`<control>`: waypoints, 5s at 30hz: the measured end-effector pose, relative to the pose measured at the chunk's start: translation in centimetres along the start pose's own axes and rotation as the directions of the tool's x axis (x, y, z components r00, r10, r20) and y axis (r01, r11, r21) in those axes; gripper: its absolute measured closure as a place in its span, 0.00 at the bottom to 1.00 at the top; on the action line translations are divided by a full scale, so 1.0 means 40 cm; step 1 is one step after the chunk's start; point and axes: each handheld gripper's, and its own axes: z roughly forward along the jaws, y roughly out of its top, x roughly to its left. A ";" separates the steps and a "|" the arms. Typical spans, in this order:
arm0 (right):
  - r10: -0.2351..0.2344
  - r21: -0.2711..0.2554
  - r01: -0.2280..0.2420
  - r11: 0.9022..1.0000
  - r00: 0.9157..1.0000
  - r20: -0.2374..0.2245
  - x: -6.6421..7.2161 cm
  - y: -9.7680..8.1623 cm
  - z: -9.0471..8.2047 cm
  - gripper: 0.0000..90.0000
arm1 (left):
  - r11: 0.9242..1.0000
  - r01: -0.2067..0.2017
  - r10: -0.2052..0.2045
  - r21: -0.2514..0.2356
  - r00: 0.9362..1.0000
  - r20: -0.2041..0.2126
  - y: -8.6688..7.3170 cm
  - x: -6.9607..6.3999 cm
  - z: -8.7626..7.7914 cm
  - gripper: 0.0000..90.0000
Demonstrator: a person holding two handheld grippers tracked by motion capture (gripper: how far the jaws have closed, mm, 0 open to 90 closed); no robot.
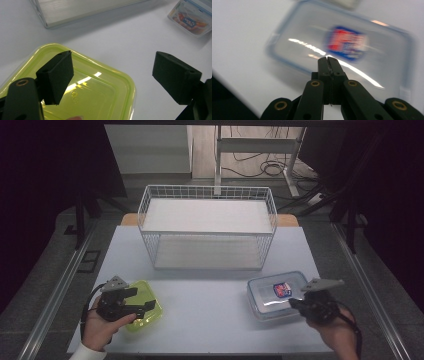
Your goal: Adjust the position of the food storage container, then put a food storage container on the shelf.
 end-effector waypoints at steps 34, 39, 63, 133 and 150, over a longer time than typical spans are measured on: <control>0.148 0.044 -0.156 0.987 0.977 0.152 -0.189 -0.098 0.073 0.99 | 1.000 0.000 0.000 0.010 1.000 0.000 -0.003 -0.002 0.006 0.18; 0.117 0.054 -0.124 0.991 0.987 0.109 -0.145 -0.078 0.080 0.99 | 1.000 -0.005 0.005 0.012 1.000 0.001 -0.003 -0.006 0.008 0.18; 0.095 0.021 -0.094 0.995 0.995 -0.041 0.020 0.017 0.152 0.99 | 1.000 -0.017 0.016 0.017 1.000 0.008 0.000 -0.016 0.016 0.18; 0.216 -0.191 -0.283 0.940 0.927 -0.308 0.005 0.010 0.075 0.27 | 0.997 0.064 -0.060 -0.037 0.993 0.103 0.042 -0.112 0.004 0.16; 0.213 -0.204 -0.288 0.936 0.921 -0.325 -0.014 0.020 0.064 0.26 | 0.997 0.072 -0.068 -0.017 0.982 0.177 0.121 -0.244 0.094 0.14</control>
